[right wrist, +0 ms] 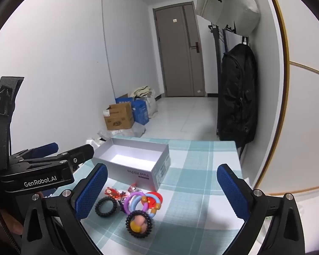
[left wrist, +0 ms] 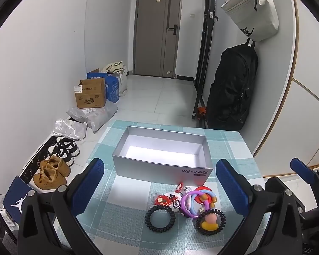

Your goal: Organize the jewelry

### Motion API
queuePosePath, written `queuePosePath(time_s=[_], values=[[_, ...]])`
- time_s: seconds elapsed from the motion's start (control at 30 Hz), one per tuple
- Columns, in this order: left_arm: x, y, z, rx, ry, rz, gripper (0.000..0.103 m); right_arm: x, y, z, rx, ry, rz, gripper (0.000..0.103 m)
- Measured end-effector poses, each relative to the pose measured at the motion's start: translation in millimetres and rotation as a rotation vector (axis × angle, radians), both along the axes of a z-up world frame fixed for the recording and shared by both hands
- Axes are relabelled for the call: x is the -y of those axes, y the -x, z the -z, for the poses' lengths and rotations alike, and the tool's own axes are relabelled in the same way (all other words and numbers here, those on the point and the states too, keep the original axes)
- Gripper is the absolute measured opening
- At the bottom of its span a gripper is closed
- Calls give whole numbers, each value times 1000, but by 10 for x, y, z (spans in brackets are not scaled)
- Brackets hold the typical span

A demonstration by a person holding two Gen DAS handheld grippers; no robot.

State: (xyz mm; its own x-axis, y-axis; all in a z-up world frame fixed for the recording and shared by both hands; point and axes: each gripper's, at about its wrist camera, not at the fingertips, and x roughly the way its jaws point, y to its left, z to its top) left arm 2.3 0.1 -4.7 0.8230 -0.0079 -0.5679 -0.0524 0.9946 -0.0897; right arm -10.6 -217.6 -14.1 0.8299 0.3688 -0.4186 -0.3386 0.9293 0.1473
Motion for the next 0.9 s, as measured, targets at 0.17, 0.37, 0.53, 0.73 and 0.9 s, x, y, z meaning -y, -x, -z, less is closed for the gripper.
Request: queuePosePath(time_s=[0.17,0.37,0.53,0.73,0.9], values=[[-7,6,-4,2,0,0,102,-3,0,4,0,0,1,103],[-11,-6,3,-1,3,0,102,10,-31,25,-1,-1,-1,103],[-7,-9,6,-1,3,3,102,-6,9,13,-4,-2,-2,103],[-8,-11,15,-1,5,3,102,-15,-14,28,-8,0,-2,103],[-9,-12,22,-1,6,5,102,-20,-11,33,-5,1,-2,103]])
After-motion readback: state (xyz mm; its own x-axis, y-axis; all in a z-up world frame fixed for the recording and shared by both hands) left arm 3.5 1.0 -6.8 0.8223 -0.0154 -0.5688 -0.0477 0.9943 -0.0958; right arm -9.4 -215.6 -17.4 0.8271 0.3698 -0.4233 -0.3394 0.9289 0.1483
